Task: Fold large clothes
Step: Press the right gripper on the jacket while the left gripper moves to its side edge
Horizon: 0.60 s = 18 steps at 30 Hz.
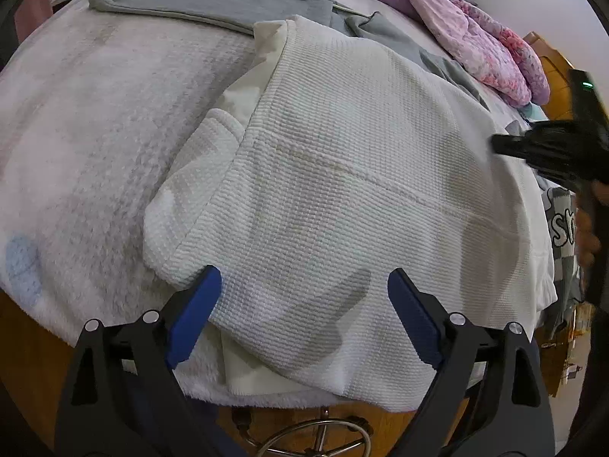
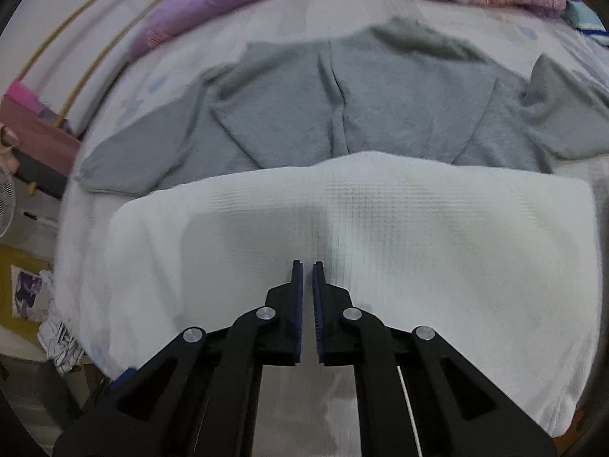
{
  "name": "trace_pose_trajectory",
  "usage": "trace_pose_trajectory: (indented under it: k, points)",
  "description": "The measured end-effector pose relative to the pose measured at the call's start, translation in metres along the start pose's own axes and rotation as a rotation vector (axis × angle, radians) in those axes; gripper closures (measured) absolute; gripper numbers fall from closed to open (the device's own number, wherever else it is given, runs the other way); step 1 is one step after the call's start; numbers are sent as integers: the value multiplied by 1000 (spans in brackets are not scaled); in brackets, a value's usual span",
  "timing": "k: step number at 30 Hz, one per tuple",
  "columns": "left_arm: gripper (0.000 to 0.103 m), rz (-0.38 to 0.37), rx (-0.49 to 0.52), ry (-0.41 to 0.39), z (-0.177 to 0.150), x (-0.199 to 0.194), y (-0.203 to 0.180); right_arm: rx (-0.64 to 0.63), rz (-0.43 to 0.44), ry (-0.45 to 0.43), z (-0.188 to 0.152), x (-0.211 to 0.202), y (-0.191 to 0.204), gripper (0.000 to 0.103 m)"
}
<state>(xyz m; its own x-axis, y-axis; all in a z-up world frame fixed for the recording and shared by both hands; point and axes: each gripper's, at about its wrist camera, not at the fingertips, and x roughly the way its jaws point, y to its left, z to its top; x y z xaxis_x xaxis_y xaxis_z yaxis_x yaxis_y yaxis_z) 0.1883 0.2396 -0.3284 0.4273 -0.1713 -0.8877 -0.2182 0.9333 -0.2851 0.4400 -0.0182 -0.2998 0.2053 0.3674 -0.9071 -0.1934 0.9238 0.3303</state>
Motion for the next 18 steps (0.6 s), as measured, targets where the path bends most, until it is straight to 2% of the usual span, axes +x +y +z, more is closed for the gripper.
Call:
trace_pose_trajectory:
  k: [3,5,8,9,11,14,18]
  points:
    - [13,-4,6,0,1,1,1,9,-37,67,0,35,-4,103]
    - [13,-5,13,-1,1,1,0,35,-15,55,-2,47,-14,103]
    - [13,-12,-1,0,3,2,1,-44,-70,37,-8,37,-2,103]
    - [13,-21,-12,-4,3,2,2,-34,-63,45,-11,31,-3,102]
    - [13,-34,-24,-8,2,0,5,-22,7,74,-28,12,-3,102]
    - [13,-59,-49,-14,2,-1,9,-55,48,113,-61,-4,-1,102]
    - [13,-108,-121,-18,4,-5,17,-84,-7,123,-106,3,-14,103]
